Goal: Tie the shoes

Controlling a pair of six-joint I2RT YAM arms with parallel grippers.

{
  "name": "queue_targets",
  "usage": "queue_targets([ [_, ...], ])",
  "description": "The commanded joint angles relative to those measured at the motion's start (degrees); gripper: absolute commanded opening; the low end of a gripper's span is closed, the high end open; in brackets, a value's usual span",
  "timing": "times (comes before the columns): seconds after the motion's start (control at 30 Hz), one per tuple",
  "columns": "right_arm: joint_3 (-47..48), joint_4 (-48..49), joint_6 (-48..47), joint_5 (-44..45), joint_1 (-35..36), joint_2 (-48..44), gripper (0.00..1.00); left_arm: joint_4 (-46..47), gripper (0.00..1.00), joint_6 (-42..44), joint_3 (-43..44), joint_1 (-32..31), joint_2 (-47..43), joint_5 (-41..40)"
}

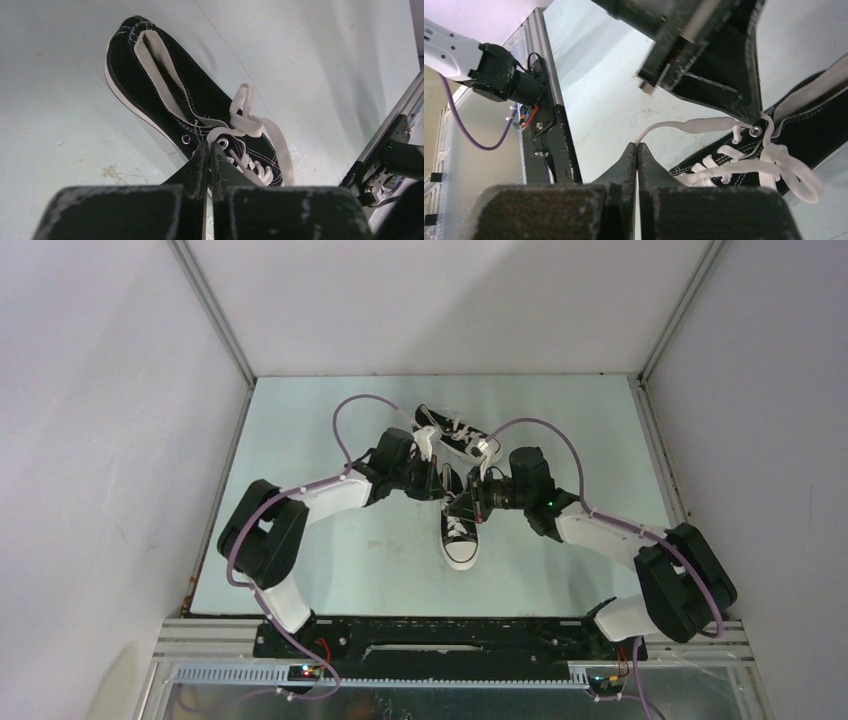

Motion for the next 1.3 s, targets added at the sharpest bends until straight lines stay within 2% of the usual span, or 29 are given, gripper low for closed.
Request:
queue_targets([
  [0.0, 1.7, 2.5, 1.0, -0.7, -0.9, 3.3, 0.00, 0.9, 0.02, -1.6, 0.3, 0.7, -1.0, 1.9],
  [0.17, 2.2, 1.2, 1.5, 0.8, -2.2, 6.1, 0.00, 0.9, 0.02, -2.8, -0.6, 1.0, -1.7, 1.9],
  [0.5, 4.8, -6.1, 2.3, 10.2, -4.3, 8.8, 0.00, 4.4, 0.03, -2.5, -2.6, 1.1, -4.3, 2.0],
  [0.67, 6.8, -9.0, 2.6, 11.3, -4.8, 10.5, 0.00, 5.5, 0.03, -2.0, -3.3, 1.1, -5.4, 2.7],
  [0.97, 7.6, -13.4, 0.7, 14.1, -4.7, 7.8, 0.01, 7.5, 0.04, -2.0, -4.6, 1.1, -7.0, 2.8],
  [1.03, 7.6, -13.9, 0.5, 14.4, -4.7, 7.1, 0.12, 7.4, 0.04, -2.0, -4.6, 1.1, -7.0, 2.9],
  [1.07, 7.6, -14.1, 0.2, 14.9, -4.6, 6.8, 0.20, 7.5, 0.04, -2.0, -4.6, 1.1, -6.9, 2.9],
  [1.13, 7.6, -14.8, -0.3, 16.5, -4.2, 5.3, 0.30, 7.5, 0.04, -2.0, -4.5, 1.1, -6.9, 3.0],
  [1.27, 7.4, -14.6, -0.4, 17.8, -3.5, 3.4, 0.41, 7.4, 0.04, -1.9, -4.5, 1.1, -7.0, 3.1],
])
